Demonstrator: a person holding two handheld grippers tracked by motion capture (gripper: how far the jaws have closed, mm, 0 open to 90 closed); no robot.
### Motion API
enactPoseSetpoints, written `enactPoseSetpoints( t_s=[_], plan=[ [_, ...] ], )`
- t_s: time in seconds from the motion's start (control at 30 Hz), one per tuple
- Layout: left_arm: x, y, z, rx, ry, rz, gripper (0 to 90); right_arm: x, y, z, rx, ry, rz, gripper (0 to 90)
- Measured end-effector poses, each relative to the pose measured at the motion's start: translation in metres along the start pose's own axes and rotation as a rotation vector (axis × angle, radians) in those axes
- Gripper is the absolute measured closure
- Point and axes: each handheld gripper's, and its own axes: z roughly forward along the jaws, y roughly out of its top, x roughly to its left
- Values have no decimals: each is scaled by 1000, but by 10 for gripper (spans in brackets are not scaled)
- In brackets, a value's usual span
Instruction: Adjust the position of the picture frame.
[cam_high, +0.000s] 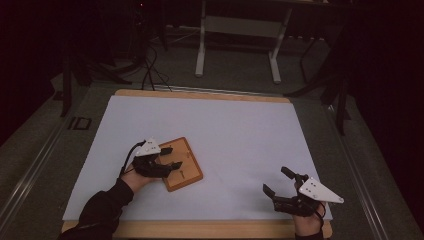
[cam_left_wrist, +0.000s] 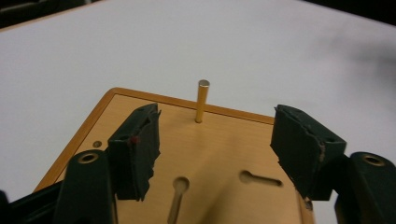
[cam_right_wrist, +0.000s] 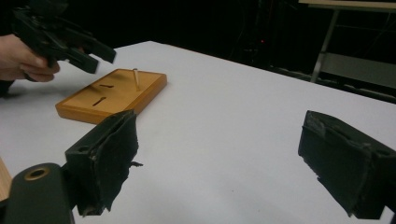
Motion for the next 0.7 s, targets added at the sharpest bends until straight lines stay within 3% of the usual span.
enactPoseSetpoints(
  t_s=[0.33, 0.5, 0.7],
  plan=[
    [1, 7, 32, 54, -3, 8, 495, -1, -1, -1, 3, 4, 3, 117],
    [2, 9, 41, 79, 20, 26, 565, -1, -1, -1, 6, 4, 8, 119],
    [6, 11, 48, 74, 7, 6, 685, -3, -2, -2, 9, 5, 20, 119]
  ],
)
